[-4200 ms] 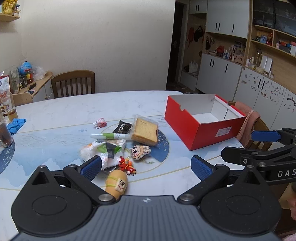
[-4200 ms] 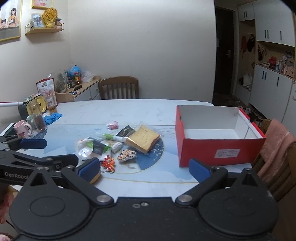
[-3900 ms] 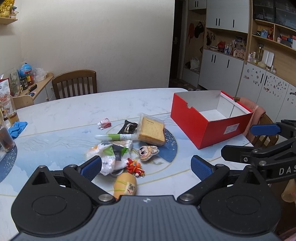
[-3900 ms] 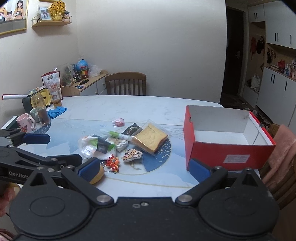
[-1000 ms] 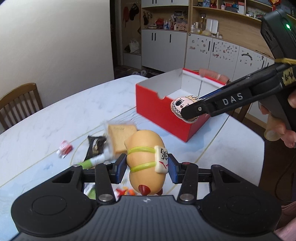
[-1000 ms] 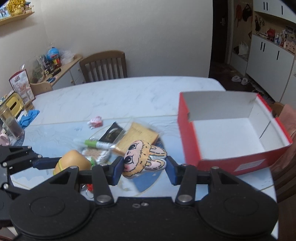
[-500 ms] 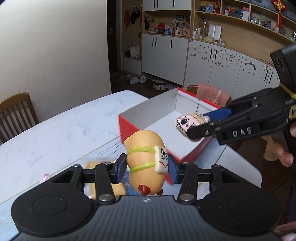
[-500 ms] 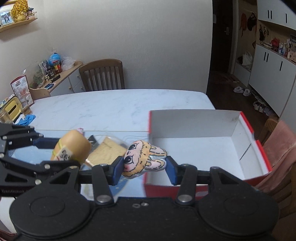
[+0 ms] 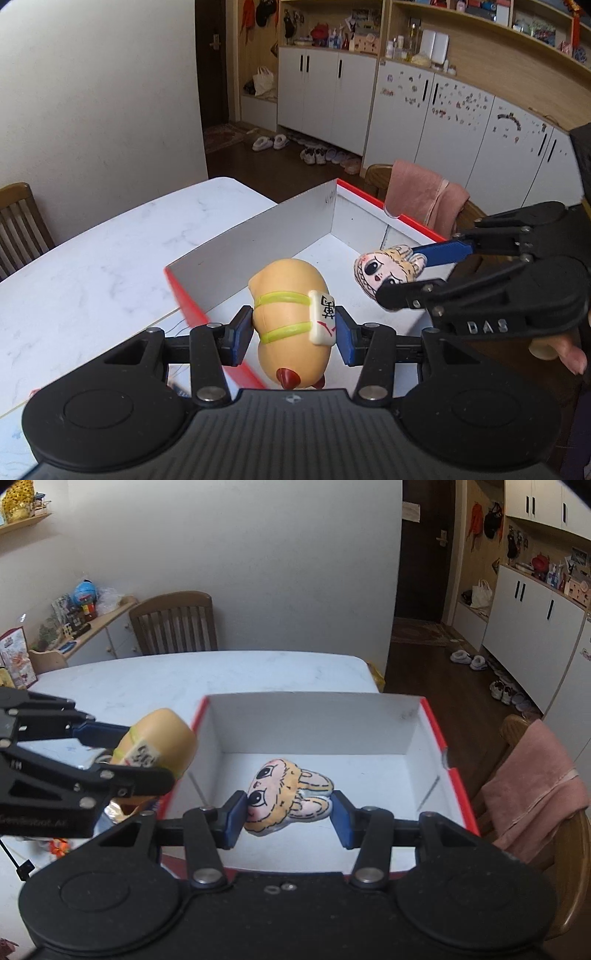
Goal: Organize objects
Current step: 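Carry the sausage toy and bunny keychain with both tools into the red shoebox, then open the left tool releasing the sausage toy while the right tool releases the bunny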
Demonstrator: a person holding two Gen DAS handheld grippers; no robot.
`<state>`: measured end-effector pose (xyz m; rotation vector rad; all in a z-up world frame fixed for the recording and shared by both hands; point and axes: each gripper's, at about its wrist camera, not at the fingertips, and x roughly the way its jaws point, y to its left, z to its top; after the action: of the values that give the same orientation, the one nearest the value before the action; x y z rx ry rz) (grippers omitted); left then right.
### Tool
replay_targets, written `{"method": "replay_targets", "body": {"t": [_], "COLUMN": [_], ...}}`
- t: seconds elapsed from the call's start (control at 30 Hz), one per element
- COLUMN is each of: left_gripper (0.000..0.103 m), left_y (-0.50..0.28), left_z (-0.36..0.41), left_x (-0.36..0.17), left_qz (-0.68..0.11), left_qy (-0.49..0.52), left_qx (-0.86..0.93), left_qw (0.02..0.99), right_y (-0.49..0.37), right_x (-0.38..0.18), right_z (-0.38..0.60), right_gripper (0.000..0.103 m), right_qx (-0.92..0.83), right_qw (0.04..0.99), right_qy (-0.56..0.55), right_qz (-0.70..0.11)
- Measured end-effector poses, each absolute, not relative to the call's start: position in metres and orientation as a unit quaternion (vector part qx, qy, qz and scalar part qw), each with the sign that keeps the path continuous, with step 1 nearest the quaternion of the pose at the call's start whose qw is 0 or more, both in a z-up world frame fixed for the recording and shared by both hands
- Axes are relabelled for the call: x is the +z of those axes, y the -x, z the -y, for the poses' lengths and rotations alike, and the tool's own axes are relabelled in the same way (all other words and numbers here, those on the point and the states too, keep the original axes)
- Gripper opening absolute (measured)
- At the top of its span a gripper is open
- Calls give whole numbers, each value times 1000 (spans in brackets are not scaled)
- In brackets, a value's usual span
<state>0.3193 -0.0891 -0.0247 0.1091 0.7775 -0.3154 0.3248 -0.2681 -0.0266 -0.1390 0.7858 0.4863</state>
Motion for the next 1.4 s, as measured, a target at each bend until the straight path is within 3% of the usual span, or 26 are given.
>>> {"method": "replay_targets", "body": {"t": [0.8, 1.2, 1.4], "left_gripper": [45, 46, 47], "left_y": [-440, -457, -459], "left_z": [143, 146, 147], "left_x": [-128, -141, -141], "left_qz": [-532, -570, -570], "left_qy": [-90, -82, -82], "left_qx": [-109, -107, -109], "left_qw": [835, 810, 810], "right_y": [-407, -427, -426], "right_x": [-113, -132, -132], "right_z": [273, 273, 274], "right_gripper": [48, 49, 56], "right_qx": [254, 241, 248], "right_qw": [831, 801, 797], "right_qy": [153, 162, 170], "right_qz": [-471, -523, -524]}}
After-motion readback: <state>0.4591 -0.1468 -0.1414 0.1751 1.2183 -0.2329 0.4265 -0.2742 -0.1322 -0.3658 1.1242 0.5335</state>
